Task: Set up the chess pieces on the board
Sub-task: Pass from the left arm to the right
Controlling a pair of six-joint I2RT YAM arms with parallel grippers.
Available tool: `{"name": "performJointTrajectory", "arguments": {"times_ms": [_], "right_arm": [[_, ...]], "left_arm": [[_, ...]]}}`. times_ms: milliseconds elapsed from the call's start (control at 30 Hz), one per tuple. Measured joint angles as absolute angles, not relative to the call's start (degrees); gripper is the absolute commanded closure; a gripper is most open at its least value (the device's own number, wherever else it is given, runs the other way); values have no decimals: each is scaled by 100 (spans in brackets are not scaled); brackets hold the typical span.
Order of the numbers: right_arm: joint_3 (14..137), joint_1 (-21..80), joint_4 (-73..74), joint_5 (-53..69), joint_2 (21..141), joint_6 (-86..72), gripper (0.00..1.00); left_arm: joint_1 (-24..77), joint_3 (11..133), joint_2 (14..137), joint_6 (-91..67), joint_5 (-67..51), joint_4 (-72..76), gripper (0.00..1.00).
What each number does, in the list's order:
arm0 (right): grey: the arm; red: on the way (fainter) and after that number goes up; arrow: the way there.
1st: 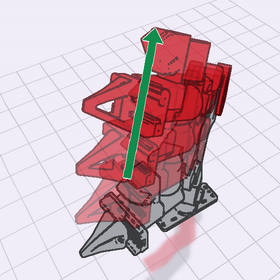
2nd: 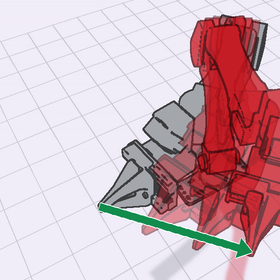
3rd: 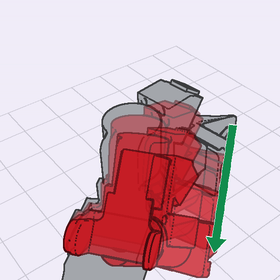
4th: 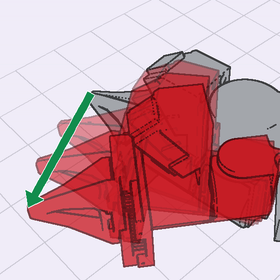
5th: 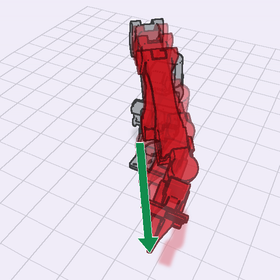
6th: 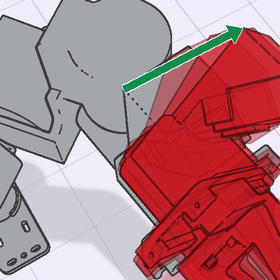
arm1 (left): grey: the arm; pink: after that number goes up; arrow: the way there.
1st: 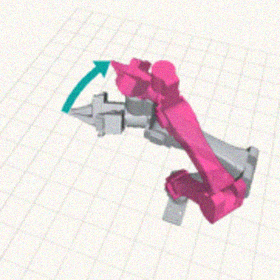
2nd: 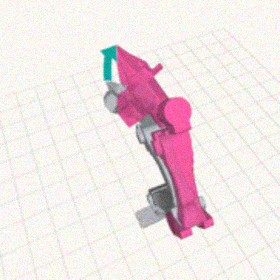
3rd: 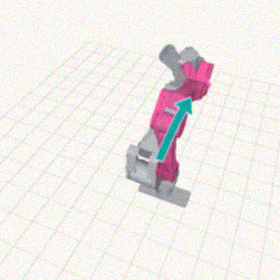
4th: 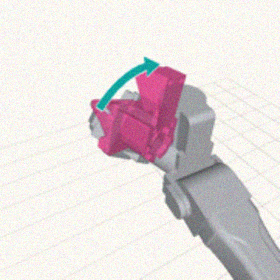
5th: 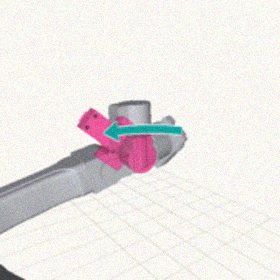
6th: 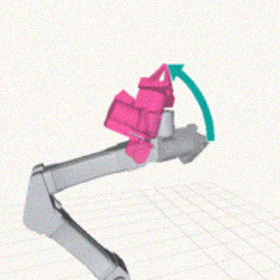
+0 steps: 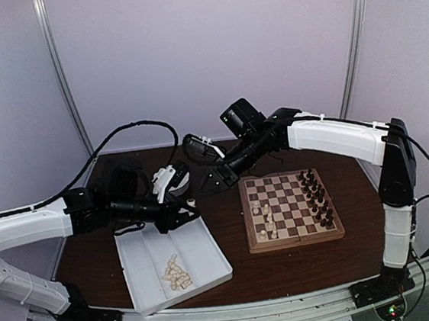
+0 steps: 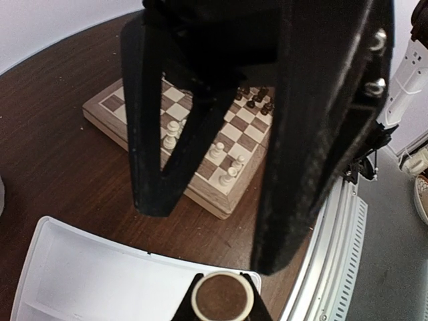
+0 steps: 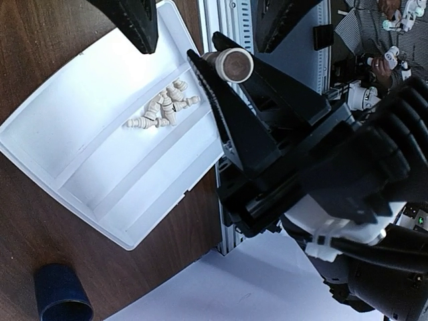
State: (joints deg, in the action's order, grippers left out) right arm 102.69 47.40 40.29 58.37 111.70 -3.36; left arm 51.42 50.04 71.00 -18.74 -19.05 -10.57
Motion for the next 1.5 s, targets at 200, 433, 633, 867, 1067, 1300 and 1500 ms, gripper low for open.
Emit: {"name": "performJointTrajectory", "arguments": {"times_ms": [200,433,633,867,1067,1300,1500], "right_arm": [[10269,4786,3592,6099,11288,-1061,45],[10269,4919,3385,6224,11577,-1529,46],[10269,4932,3262,6309,11673,-1787,54],[10237,4965,3044,6460,11767,-2233,70],[9988,4956,2401,6751,11898,-3028,59],[9974,4952,1994,6869,12114,-3597,69],[9894,4930,1789,6853,12116,-3802,77]], "left_arm": [[5148,5004,7081,-1868,-1503,-1135,91],[5159,4950,7013,-1865,-1258,-1210,91],[5159,4928,7002,-1865,-1179,-1323,90],[5159,4928,7017,-1828,-1061,-1490,91],[5159,4941,7039,-1778,-967,-1699,91],[5170,5024,7251,-1719,-897,-1935,91],[5179,5113,7264,-1688,-832,-2040,91]]}}
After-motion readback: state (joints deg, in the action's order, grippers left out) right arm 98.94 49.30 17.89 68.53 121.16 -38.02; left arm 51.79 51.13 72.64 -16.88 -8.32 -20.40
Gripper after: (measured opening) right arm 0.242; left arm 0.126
